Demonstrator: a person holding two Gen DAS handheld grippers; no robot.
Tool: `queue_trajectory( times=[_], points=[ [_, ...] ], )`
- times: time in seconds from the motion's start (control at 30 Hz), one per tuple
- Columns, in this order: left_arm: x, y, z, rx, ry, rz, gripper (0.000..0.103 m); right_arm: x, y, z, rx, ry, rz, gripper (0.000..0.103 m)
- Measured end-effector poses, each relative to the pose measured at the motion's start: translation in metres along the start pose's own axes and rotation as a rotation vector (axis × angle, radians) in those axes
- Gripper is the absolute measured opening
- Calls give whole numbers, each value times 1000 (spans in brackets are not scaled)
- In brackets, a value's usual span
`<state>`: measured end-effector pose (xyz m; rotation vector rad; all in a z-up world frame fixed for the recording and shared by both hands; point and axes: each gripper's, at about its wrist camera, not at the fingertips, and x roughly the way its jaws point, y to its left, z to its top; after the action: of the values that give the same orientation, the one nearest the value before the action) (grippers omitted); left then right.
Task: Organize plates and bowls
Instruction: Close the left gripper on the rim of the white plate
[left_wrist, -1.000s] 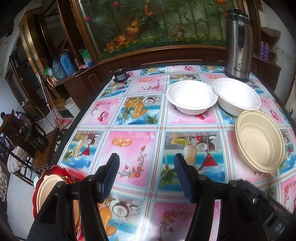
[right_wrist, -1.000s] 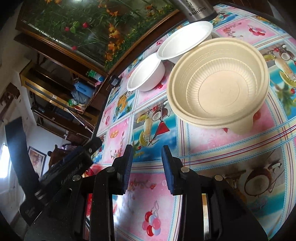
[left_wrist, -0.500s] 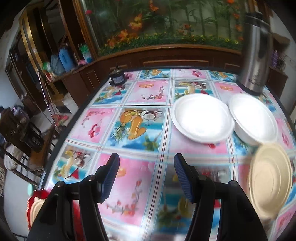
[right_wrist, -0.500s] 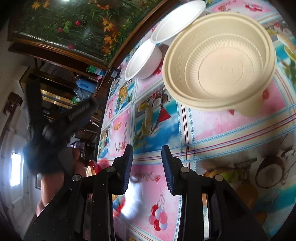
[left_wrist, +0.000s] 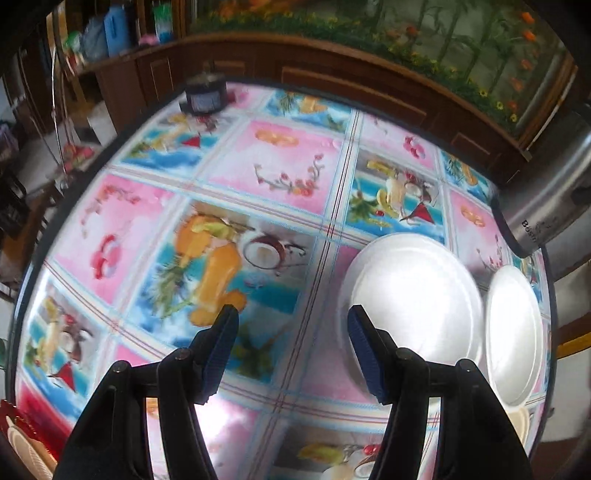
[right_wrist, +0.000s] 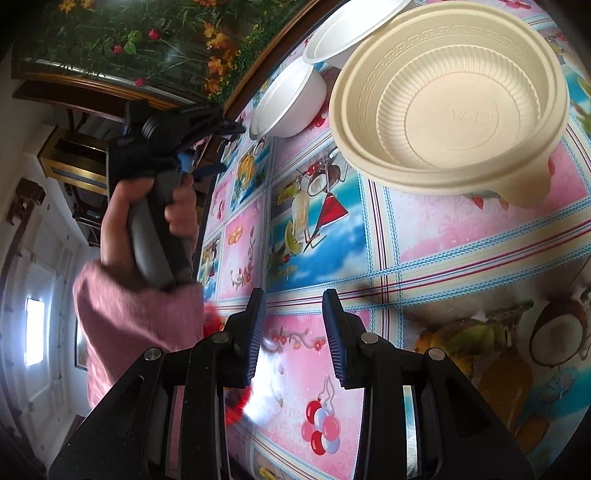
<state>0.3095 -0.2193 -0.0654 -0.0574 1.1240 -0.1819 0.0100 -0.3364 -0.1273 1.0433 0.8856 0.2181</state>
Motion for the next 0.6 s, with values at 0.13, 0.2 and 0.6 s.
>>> queue_trajectory(
  times=[0.13,0.2,0.6],
  points=[
    [9,0,-2,-24,27,-14,62,-1,0,1,4,-1,-1,32],
    [8,-1,-3,-31,31,-58,62,0,1,2,5,-5,-3,32],
    [20,-5,-9,-63,77,-197,22,9,0,3,8,6,-49,32]
  ],
)
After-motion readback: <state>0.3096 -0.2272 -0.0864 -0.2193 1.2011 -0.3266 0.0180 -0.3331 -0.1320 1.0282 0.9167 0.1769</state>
